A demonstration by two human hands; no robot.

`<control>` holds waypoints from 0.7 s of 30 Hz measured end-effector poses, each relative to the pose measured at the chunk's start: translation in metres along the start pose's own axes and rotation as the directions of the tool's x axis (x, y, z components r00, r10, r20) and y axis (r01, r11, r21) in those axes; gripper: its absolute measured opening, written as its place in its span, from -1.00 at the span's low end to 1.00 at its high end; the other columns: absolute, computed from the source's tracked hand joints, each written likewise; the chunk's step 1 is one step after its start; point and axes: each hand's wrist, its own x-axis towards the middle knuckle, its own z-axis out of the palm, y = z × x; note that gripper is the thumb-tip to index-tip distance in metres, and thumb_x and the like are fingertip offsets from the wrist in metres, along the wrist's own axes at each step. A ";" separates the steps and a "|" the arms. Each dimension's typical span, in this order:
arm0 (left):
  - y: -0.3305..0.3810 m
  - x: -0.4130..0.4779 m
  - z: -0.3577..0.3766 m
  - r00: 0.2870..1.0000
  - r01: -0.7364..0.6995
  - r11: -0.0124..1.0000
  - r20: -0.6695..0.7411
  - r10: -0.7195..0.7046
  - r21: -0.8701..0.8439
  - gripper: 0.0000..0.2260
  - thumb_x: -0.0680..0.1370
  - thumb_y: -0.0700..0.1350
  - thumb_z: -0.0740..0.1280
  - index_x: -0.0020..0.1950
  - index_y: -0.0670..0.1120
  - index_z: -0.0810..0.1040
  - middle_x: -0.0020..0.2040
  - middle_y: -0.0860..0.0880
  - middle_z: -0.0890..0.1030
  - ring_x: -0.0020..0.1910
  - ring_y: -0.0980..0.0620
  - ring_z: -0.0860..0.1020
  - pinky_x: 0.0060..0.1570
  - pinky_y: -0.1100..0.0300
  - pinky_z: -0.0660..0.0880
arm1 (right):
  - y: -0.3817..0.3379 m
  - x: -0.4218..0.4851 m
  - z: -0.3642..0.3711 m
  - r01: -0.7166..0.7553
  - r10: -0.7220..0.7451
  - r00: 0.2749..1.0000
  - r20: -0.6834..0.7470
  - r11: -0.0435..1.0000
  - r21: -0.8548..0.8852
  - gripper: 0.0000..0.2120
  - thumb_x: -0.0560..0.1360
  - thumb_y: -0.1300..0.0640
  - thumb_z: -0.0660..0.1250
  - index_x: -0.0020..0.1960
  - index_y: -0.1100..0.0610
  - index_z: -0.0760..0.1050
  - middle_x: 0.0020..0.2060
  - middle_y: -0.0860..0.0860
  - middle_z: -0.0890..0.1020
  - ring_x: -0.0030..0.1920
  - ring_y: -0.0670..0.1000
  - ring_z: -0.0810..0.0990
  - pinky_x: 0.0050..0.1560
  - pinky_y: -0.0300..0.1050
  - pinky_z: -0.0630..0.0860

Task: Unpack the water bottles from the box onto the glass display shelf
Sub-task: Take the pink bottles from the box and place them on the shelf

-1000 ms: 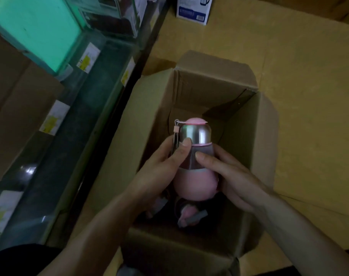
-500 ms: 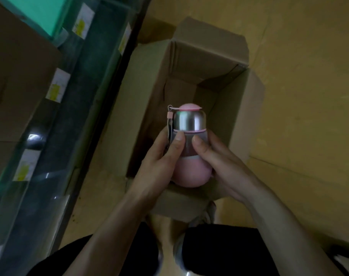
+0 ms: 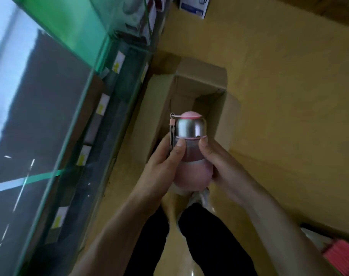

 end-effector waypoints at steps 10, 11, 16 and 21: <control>0.159 -0.127 0.019 0.978 -0.177 0.983 0.118 0.171 0.045 -0.63 0.65 0.05 0.23 0.48 0.17 0.42 0.30 0.10 0.62 0.28 0.11 0.60 0.29 -0.04 0.54 | -0.153 -0.141 0.052 0.131 -0.130 0.991 0.021 0.991 -0.023 -0.51 0.53 -0.29 0.28 0.41 -0.14 0.51 0.31 -0.03 0.65 0.33 0.04 0.62 0.39 0.31 0.48; 0.169 -0.136 0.021 0.976 -0.191 0.981 0.112 0.185 0.039 -0.62 0.64 0.06 0.24 0.48 0.16 0.43 0.30 0.08 0.62 0.28 0.08 0.60 0.29 -0.07 0.54 | -0.165 -0.152 0.056 0.139 -0.138 0.990 0.012 0.990 -0.030 -0.51 0.53 -0.27 0.29 0.40 -0.15 0.51 0.29 -0.05 0.66 0.32 0.01 0.63 0.38 0.29 0.50; 0.219 -0.184 0.030 0.958 -0.259 0.965 0.132 0.253 0.032 -0.59 0.61 0.08 0.28 0.47 0.17 0.42 0.29 0.08 0.62 0.25 0.06 0.62 0.19 -0.04 0.59 | -0.219 -0.210 0.078 0.205 -0.205 0.979 0.003 0.977 -0.062 -0.55 0.52 -0.25 0.30 0.38 -0.20 0.52 0.27 -0.10 0.66 0.30 0.01 0.64 0.34 0.31 0.53; 0.267 -0.225 0.038 0.923 -0.366 0.929 0.151 0.355 0.054 -0.65 0.65 -0.01 0.28 0.45 0.12 0.45 0.26 0.04 0.64 0.21 0.06 0.63 0.14 0.07 0.61 | -0.263 -0.259 0.095 0.293 -0.296 0.955 -0.020 0.952 -0.084 -0.59 0.54 -0.28 0.35 0.35 -0.23 0.54 0.27 -0.03 0.67 0.32 0.21 0.61 0.33 0.47 0.45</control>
